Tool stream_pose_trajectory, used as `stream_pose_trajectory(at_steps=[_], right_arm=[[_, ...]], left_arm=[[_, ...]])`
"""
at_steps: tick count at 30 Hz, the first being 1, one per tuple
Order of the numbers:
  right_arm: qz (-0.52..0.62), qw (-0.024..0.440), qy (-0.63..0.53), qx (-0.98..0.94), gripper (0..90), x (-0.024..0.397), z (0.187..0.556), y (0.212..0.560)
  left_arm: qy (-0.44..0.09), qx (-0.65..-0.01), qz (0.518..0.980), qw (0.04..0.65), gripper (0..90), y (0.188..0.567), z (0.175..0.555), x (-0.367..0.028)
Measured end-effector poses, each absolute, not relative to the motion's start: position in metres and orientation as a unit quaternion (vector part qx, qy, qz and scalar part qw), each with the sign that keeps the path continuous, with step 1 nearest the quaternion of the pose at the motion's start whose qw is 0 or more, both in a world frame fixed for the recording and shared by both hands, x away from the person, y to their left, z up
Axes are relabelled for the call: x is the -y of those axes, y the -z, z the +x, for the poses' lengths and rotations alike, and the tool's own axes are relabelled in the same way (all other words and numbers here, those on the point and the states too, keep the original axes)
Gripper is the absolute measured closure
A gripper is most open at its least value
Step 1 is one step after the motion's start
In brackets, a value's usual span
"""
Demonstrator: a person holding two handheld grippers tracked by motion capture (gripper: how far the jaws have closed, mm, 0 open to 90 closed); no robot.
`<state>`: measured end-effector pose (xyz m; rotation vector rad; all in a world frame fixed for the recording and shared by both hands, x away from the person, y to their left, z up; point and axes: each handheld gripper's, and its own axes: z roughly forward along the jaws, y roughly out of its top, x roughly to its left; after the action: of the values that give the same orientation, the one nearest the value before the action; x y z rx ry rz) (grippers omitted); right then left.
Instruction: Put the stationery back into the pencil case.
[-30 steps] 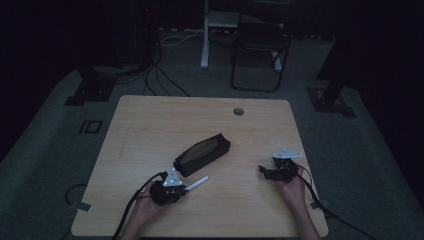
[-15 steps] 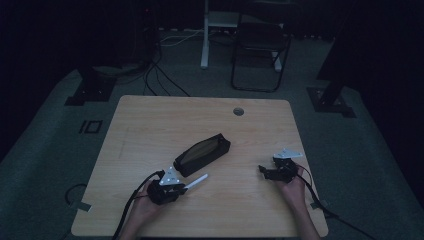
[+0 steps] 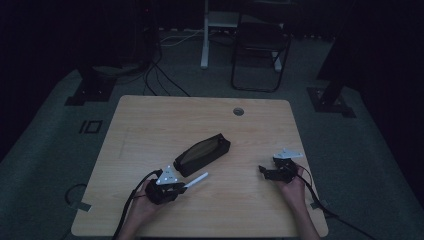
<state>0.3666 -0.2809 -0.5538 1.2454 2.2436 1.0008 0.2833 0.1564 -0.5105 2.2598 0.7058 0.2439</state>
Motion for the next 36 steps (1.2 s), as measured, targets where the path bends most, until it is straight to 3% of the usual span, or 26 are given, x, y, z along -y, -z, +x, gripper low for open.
stream_pose_trajectory(at_steps=[36], right_arm=[[0.444,0.192,-0.357,-0.799,23.0,0.281,0.367,0.554]], left_arm=[[-0.121,-0.257,0.872,0.399,78.9,0.471,0.278,-0.153]])
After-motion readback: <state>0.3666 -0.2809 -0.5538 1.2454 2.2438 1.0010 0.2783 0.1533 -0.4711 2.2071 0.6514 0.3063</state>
